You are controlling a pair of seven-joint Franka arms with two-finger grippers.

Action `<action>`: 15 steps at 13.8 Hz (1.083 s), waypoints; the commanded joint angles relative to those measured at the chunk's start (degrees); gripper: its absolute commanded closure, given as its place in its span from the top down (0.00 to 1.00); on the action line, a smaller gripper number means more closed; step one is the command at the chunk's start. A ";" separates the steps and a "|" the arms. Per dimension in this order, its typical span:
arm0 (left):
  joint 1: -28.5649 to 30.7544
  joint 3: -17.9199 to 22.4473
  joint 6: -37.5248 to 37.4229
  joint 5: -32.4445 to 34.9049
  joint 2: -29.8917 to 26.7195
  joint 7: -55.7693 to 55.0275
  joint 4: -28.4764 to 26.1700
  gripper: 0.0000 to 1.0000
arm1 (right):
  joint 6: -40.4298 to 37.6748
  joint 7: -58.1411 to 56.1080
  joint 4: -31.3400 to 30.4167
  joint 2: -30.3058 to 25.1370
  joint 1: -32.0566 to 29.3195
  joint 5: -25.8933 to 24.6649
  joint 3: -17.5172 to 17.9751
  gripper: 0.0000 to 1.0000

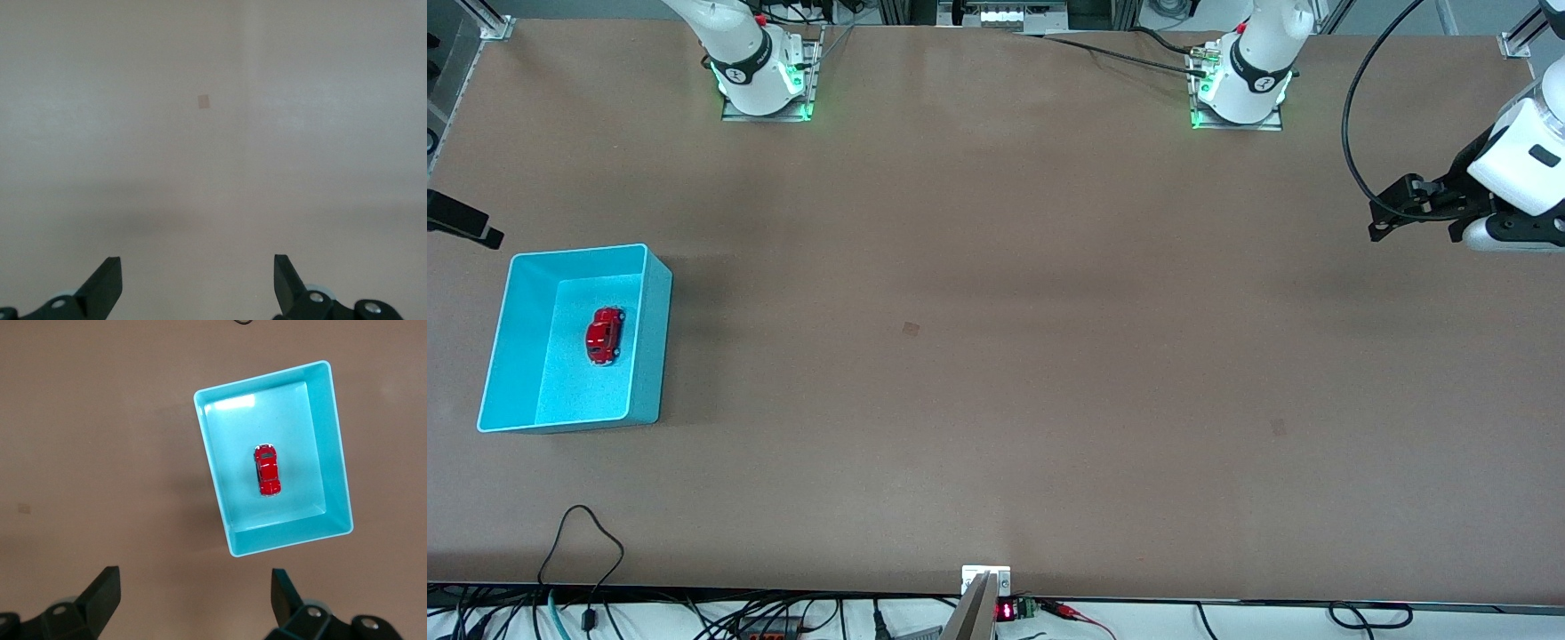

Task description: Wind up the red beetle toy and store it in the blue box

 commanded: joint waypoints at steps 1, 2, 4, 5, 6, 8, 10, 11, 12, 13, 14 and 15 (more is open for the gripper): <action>-0.24 0.50 -1.16 -0.79 0.75 0.63 1.63 1.00 | -0.33 -1.00 -1.37 -1.31 -0.39 -0.69 1.10 1.00; -0.24 0.50 -1.16 -0.79 0.75 0.63 1.63 1.00 | -0.24 -0.13 -2.24 -1.84 -0.04 -0.69 1.19 1.00; -0.33 0.50 -1.16 -0.79 0.75 0.63 1.63 1.00 | 1.51 1.98 -4.96 -3.42 1.27 -0.86 1.28 1.00; -0.33 0.50 -1.16 -0.79 0.75 0.63 1.63 1.00 | 2.39 1.81 -6.02 -4.03 1.71 -0.95 1.36 1.00; -0.24 0.50 -1.34 -0.79 0.66 0.63 1.63 1.00 | 2.66 1.81 -7.60 -4.74 2.15 -1.04 1.36 1.00; -0.24 0.50 -2.57 -0.79 0.40 0.81 1.63 1.00 | 5.54 2.33 -12.77 -7.89 2.94 -1.30 1.45 1.00; -0.24 0.07 -2.74 -0.79 -0.04 0.81 1.54 1.00 | 6.88 1.64 -16.48 -10.62 3.04 -1.48 1.54 1.00; -0.32 -0.29 -3.01 -0.79 -0.65 0.81 1.54 1.00 | 6.36 1.20 -16.49 -11.15 3.04 -1.48 1.54 1.00; -0.41 -0.46 -3.18 -0.79 -1.09 0.81 1.54 1.00 | 5.92 0.85 -16.40 -11.77 3.04 -1.56 1.54 1.00; -0.50 -0.81 -3.53 -0.79 -1.10 0.81 1.54 1.00 | 4.87 0.84 -16.14 -12.12 3.04 -1.56 1.63 1.00; -0.50 -0.99 -3.36 -0.70 -1.10 0.72 1.63 1.00 | 4.42 0.84 -15.97 -12.21 3.04 -1.56 1.63 1.00; -0.50 -0.99 -3.19 -0.79 -1.10 0.72 1.63 1.00 | 4.42 0.84 -15.88 -12.65 2.95 -1.56 1.63 1.00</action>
